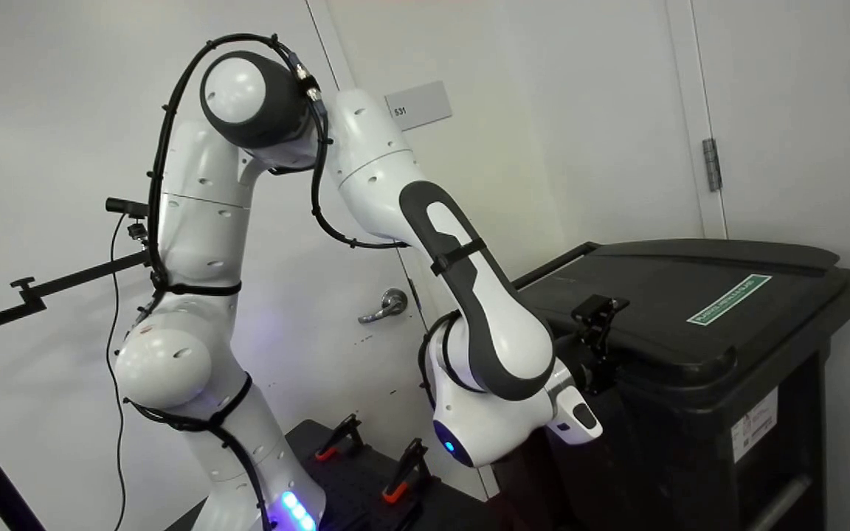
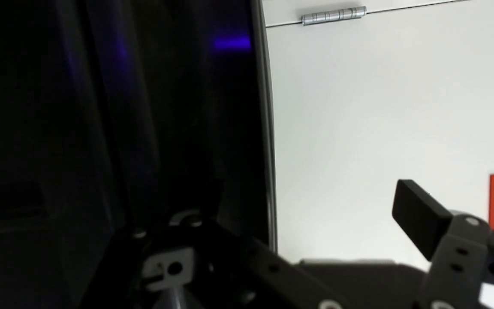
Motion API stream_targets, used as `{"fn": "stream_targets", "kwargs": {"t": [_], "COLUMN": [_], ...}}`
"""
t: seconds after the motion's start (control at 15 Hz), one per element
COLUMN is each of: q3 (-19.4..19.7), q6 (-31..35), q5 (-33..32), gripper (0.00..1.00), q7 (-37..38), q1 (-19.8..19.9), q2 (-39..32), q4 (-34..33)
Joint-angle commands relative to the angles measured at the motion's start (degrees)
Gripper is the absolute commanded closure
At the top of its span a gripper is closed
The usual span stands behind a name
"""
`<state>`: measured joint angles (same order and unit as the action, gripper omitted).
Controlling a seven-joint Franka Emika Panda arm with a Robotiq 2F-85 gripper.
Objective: Open the lid of the trash bin
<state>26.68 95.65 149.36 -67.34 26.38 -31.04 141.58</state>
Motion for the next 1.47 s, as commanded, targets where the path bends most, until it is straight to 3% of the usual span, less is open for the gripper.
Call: {"fn": "stream_targets", "kwargs": {"t": [0.0, 0.27, 0.33, 0.4, 1.07, 1.4], "q3": [-3.49, -5.45, -5.88, -6.25, -6.95, -6.03], "q6": [-1.07, -2.06, -2.34, -2.49, -2.74, -1.47], "q5": [0.04, -0.01, -0.01, -0.01, -0.15, -0.45], "gripper": [0.0, 0.0, 0.25, 0.26, 0.99, 0.99], "q7": [-0.92, -1.0, -1.06, -1.23, -1.08, -3.62], "q1": [4.08, 6.81, 7.38, 7.86, 8.03, 6.64], "q2": [0.81, 1.38, 1.43, 1.5, 1.85, 5.61], "q4": [-0.51, -0.5, -0.52, -0.51, 0.62, 3.23]}}
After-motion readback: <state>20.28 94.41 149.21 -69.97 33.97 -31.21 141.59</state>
